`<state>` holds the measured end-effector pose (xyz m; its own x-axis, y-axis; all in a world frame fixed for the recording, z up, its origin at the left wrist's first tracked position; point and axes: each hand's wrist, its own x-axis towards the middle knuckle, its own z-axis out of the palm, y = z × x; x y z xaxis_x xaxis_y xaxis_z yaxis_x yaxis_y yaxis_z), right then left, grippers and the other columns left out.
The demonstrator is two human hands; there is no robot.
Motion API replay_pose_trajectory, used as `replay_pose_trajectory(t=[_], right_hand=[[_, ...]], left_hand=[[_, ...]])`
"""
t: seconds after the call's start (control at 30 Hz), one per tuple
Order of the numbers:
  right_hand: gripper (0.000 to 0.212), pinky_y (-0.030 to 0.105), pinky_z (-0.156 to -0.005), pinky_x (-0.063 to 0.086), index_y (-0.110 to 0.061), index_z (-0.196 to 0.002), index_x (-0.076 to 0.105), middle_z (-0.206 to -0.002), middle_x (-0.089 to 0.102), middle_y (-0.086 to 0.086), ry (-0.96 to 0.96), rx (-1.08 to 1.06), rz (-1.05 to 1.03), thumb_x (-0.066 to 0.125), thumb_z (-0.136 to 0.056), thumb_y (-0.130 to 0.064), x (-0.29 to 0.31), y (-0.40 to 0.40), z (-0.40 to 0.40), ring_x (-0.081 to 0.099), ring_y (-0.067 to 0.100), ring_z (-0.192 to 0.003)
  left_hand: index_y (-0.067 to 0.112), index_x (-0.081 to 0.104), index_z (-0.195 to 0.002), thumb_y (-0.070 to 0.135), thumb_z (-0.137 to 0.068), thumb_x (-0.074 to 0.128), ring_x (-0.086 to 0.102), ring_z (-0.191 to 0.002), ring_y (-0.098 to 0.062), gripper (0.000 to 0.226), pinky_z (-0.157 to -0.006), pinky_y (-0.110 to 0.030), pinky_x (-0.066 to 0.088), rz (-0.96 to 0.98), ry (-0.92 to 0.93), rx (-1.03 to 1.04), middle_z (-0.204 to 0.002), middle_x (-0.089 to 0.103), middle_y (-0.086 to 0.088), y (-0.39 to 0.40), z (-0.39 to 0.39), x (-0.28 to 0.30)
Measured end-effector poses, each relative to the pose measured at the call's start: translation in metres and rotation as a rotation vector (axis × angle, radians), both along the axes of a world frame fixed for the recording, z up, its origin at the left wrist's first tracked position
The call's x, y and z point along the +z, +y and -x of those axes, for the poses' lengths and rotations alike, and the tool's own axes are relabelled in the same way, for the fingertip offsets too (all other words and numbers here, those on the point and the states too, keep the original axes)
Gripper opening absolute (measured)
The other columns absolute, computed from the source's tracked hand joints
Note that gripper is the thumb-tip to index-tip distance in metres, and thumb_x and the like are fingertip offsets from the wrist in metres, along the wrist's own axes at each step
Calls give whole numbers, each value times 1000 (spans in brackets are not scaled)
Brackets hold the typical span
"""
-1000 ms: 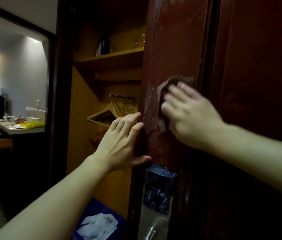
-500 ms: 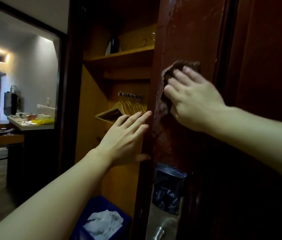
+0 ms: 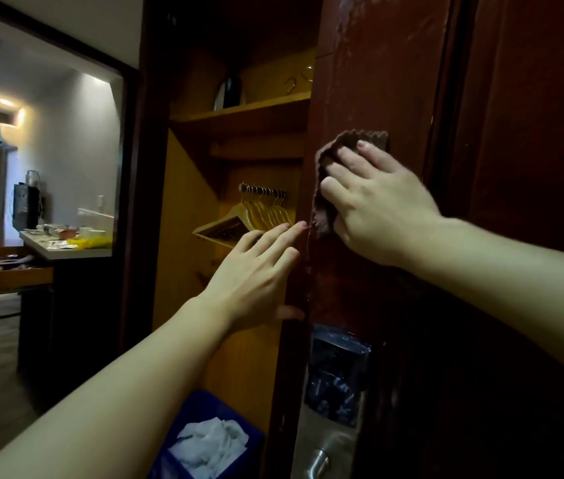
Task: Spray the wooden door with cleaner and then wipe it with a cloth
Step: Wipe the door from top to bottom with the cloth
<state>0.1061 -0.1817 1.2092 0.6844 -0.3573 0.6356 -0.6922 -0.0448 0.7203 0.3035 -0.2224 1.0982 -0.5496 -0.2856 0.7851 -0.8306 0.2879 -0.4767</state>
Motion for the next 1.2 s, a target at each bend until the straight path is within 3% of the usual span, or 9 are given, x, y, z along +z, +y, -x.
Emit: replay_pose_trajectory(t=[0.1,0.2,0.33,0.43,0.57,0.8,0.9,1.03,1.2], right_hand=[[52,50,-112,32,-10,-109,69,-123,66,15,104,69,-90,35,-78,-34,-53,-1,2,56,34,-123],[47,50,-111,32,-14,-107,71,-121,68,12,199,139,-228,35,-84,-34,-99,1,11,58,31,-123],[46,47,-111,36,-14,-104,72,-117,70,11,213,199,-152,36,-81,-32,-65,-4,11,61,30,-119],[47,49,-109,38,-10,-107,70,-117,70,12,99,175,-44,36,-81,-28,-17,-3,12,60,32,-119],[44,48,-109,37,-14,-106,69,-116,71,7,94,187,-83,33,-84,-24,-27,4,18,60,30,-120],[43,32,-105,42,-24,-96,70,-101,75,-8,201,264,-546,32,-78,-23,-93,15,31,65,10,-110],[34,35,-97,51,-25,-87,66,-95,75,-8,214,253,-631,34,-75,-22,-70,29,40,69,12,-99],[40,31,-101,44,-23,-97,71,-104,75,-6,181,251,-555,36,-78,-23,-84,30,39,67,10,-108],[13,31,-114,30,-35,-88,40,-98,63,-17,-58,256,-703,44,-86,-23,-115,24,2,60,9,-112]], left_hand=[[6,53,-118,72,-78,50,39,-138,-32,77,-103,-46,41,24,17,-3,-152,36,-17,-2,-1,-1],[10,51,-114,53,-68,78,35,-139,-30,69,-104,-44,39,-18,12,10,-154,33,-15,-4,0,-8],[7,52,-115,41,-74,75,38,-137,-32,58,-102,-44,41,0,29,-29,-154,31,-18,-1,2,-10],[3,56,-118,71,-67,66,39,-136,-33,85,-101,-46,42,4,42,-3,-154,30,-20,1,2,-5],[3,55,-120,79,-65,62,35,-138,-32,94,-103,-46,42,-18,16,37,-155,29,-19,1,1,-5],[5,45,-111,28,-68,79,40,-134,-36,60,-99,-48,43,-29,25,37,-149,36,-23,7,3,-8],[3,45,-114,26,-79,60,38,-135,-38,45,-100,-49,42,7,-9,17,-151,32,-24,10,3,-9],[5,42,-116,28,-73,78,38,-134,-36,60,-99,-48,43,-5,-1,42,-150,34,-21,8,5,-11],[5,43,-116,45,-71,81,41,-133,-35,71,-98,-47,44,-12,-15,62,-151,35,-21,8,4,-10]])
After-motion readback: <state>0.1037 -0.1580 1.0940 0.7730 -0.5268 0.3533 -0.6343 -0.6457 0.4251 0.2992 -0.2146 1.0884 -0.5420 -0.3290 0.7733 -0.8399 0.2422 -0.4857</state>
